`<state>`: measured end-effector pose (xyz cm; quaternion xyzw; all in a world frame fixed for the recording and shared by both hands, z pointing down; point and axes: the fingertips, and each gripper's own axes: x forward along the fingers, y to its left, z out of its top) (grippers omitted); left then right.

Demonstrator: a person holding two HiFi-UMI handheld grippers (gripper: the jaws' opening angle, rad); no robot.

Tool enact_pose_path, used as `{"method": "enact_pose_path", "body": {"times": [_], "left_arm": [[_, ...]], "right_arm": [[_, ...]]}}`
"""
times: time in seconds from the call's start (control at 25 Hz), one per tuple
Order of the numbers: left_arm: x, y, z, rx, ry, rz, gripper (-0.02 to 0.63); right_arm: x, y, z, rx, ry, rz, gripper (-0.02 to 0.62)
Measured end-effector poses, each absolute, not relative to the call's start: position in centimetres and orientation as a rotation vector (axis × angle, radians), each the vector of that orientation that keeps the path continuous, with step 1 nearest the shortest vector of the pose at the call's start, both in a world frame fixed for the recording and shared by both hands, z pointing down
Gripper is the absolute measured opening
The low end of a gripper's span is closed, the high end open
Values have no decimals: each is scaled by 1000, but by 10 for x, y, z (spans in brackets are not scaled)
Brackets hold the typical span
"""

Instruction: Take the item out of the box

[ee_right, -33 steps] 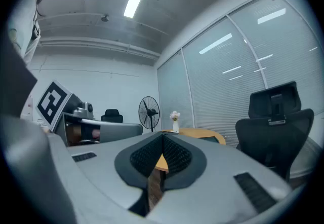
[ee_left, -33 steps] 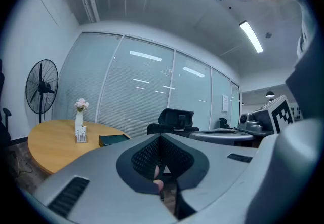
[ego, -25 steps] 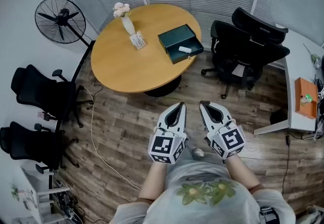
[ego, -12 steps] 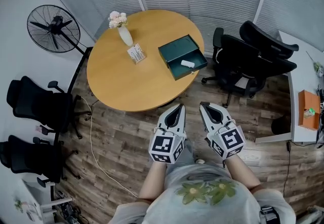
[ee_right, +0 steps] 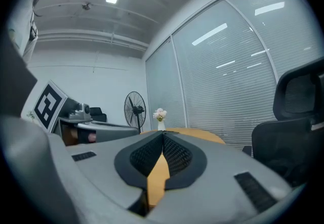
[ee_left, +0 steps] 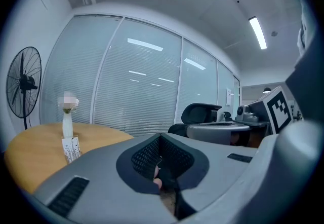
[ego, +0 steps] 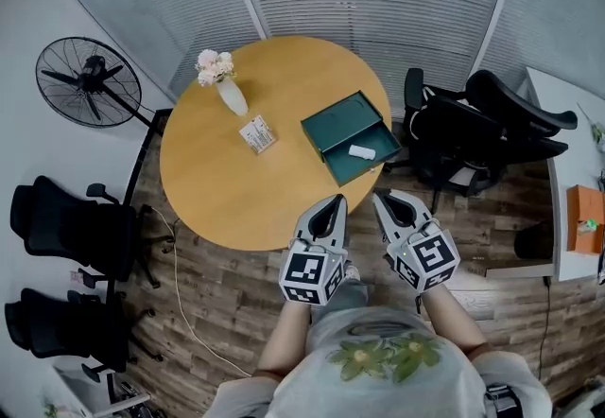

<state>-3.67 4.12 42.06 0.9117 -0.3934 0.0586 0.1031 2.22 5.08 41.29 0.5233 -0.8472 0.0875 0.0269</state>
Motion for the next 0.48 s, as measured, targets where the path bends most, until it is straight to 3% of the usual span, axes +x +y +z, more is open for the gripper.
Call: {"method": "enact_pose_path", "body": {"times": [0.44,0.48], "left_arm": [[-41,-24,434,2690,-1099,178,0],[-40,-28,435,2688,-1095,180,1]], "right_arm": [[26,-13,411,1673,-2571,216,6],[26,-18,409,1664,-2585,213,30]]}}
